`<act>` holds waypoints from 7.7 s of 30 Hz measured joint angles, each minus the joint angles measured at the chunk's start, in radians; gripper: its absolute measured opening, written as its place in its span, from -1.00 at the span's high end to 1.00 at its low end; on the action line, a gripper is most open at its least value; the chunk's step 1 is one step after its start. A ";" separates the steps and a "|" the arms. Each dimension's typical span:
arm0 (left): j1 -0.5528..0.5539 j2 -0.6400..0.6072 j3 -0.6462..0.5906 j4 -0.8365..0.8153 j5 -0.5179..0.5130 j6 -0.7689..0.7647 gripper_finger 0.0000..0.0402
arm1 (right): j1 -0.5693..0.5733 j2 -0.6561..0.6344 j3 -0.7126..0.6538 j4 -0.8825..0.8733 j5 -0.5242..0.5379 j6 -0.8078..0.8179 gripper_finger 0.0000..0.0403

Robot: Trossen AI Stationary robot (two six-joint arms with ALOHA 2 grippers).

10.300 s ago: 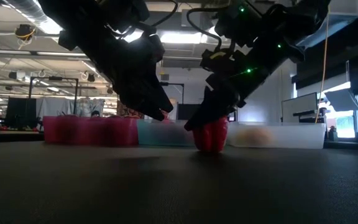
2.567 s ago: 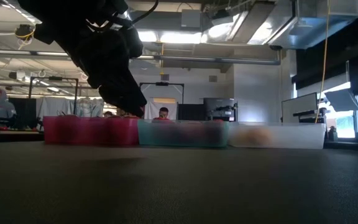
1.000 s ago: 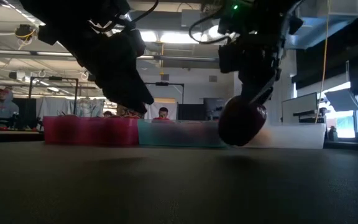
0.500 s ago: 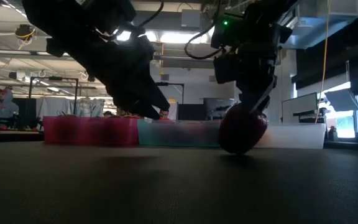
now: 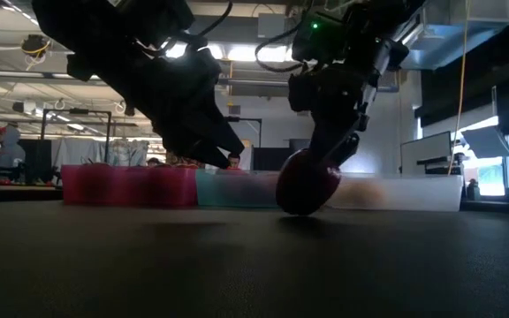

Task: Sort produce into baskets
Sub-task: Put the apple into the pink bin

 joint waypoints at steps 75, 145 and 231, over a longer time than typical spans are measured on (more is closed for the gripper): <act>-0.040 0.234 0.327 0.040 0.086 -0.180 -0.90 | 0.286 -0.267 -0.053 -0.099 0.147 0.007 -0.46; -0.133 0.212 0.296 0.098 -0.018 0.047 -0.51 | 0.380 -0.376 -0.328 0.009 0.394 -0.030 -0.46; -0.135 -0.001 0.131 0.086 0.032 0.009 -0.91 | 0.356 -0.354 -0.323 0.497 0.373 -0.293 0.25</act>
